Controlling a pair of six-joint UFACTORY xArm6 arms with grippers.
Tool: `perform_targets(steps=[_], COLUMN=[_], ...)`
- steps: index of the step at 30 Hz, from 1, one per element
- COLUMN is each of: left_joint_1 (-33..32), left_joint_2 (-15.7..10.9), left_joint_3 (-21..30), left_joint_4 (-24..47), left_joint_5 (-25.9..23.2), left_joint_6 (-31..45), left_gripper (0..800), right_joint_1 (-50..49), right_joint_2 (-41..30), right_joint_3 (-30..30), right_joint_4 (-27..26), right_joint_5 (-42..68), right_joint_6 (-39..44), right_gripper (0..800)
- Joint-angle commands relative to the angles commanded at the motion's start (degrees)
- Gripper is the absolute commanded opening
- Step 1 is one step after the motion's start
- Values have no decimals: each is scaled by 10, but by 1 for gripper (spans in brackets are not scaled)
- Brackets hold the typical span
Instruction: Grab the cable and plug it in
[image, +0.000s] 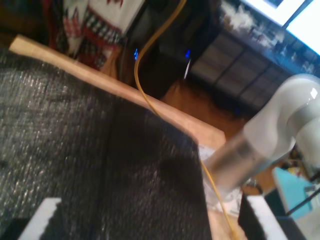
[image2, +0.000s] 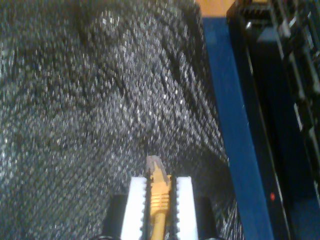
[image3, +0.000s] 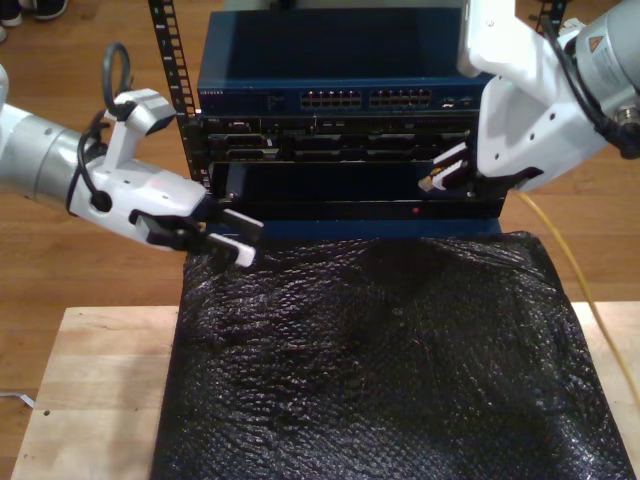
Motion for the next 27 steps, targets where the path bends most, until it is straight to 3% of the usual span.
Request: perform_targets(steps=[12,18,27], left_joint_1=[33,39,51], left_joint_2=[-18,-40,-87], left_joint_3=[-2,-4,20], left_joint_4=[127,207,338], left_joint_5=[-19,-20,-19], left_joint_6=[47,78,144], left_gripper=[798,798,799], right_joint_1=[1,5,11], right_joint_2=[28,30,30], right_joint_3=[11,19,56], right_joint_4=[-115,-192,-208], right_joint_5=[-1,-5,-37], right_joint_6=[77,130,131], right_gripper=[0,0,0])
